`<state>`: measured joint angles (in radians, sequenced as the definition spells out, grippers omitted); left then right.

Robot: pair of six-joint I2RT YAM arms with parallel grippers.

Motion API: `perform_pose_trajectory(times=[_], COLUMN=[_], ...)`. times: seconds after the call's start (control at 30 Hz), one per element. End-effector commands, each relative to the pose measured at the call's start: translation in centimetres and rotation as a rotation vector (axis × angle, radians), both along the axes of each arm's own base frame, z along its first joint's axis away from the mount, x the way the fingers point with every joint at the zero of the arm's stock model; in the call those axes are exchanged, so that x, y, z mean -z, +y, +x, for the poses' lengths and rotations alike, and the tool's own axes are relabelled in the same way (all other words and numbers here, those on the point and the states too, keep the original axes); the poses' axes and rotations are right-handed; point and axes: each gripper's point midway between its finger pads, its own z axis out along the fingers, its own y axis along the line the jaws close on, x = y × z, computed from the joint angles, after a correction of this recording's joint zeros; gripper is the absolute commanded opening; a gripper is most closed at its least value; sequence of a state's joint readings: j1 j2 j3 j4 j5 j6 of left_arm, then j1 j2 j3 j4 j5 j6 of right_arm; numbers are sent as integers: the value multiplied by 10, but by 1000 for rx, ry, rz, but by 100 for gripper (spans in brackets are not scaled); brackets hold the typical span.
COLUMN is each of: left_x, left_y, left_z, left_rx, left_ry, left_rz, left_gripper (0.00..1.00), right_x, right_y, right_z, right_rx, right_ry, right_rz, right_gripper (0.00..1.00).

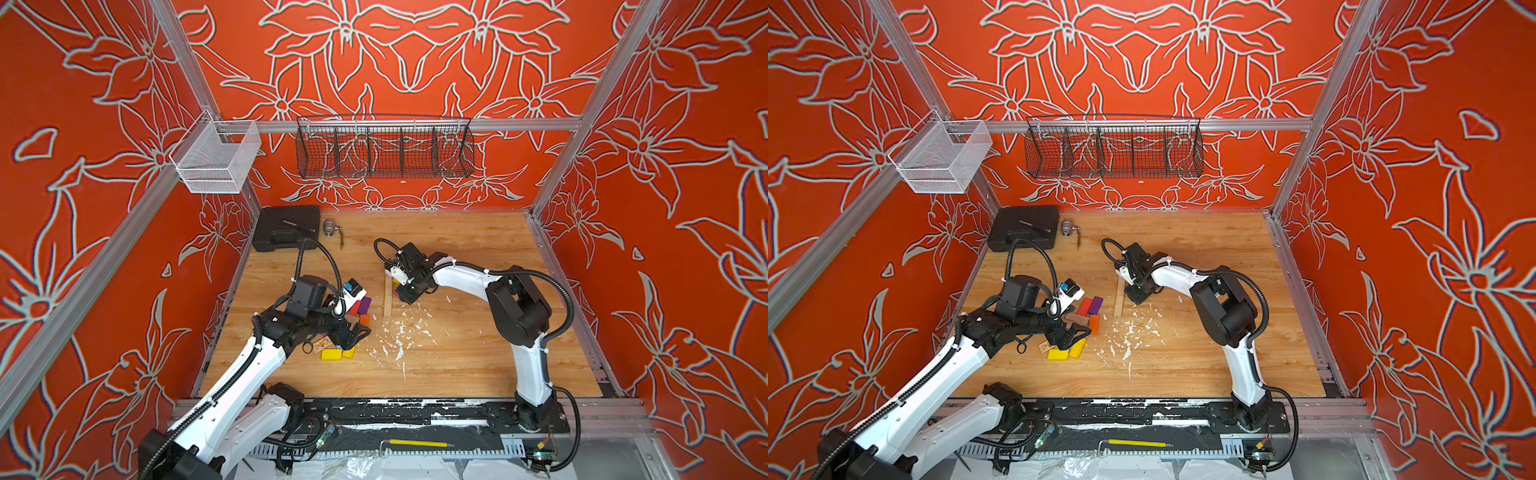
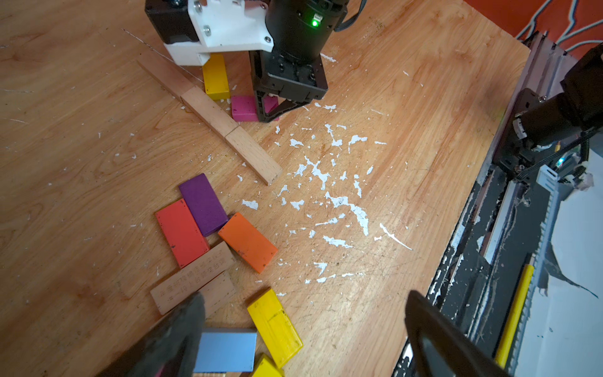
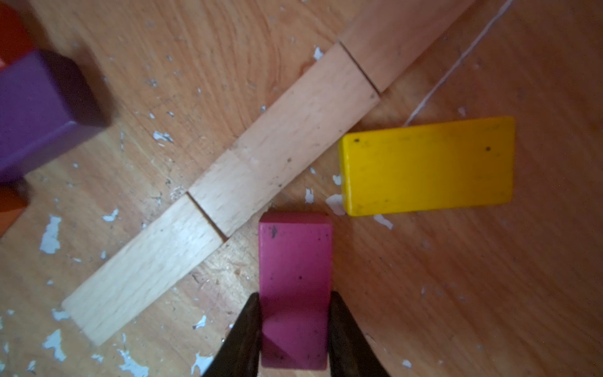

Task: Assemble the letter k with building blocks
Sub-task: Assemble the building block at the center of the board.

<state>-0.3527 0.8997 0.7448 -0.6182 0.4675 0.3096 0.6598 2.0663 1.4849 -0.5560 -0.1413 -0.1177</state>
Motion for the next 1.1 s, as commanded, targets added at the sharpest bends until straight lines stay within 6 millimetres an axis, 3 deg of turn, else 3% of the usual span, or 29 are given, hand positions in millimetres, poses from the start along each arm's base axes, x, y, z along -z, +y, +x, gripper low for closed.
perform_pose_trajectory(times=[0.0,0.73,0.87,1.07], left_x=[-1,0,6,14], left_y=[-1,-1,8,24], left_z=[1,2,8,23], left_rx=[3,-1,-50,-189], left_ry=[-6,-3,-1,9], left_rz=[-2,2,47,99], left_gripper=[93,93,93,93], right_x=[3,-5,-25,-77], right_y=[1,0,1,-4], right_z=[5,7,8,6], right_rx=[19,27,37,89], right_ry=[1,-17,-65,-176], right_rz=[9,11,53,156], right_gripper=[34,39,43,49])
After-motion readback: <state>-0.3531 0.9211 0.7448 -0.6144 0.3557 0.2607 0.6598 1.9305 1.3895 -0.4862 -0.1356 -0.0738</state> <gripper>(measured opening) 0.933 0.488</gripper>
